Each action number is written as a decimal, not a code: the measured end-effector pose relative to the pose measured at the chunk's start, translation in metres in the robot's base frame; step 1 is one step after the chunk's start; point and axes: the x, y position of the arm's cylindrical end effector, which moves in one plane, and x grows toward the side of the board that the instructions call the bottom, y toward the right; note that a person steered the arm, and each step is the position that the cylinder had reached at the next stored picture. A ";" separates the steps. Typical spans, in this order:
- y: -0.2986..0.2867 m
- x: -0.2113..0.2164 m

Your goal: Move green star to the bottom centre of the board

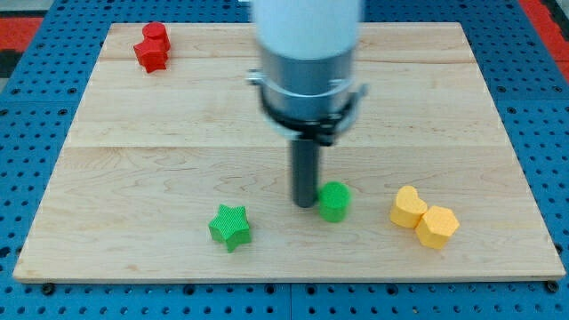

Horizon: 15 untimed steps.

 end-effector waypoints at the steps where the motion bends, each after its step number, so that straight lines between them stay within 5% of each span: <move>1: 0.027 -0.002; 3: -0.058 -0.062; 4: -0.108 -0.056; 9: -0.139 0.039; 11: -0.234 0.085; 13: -0.154 0.085; 15: -0.147 0.081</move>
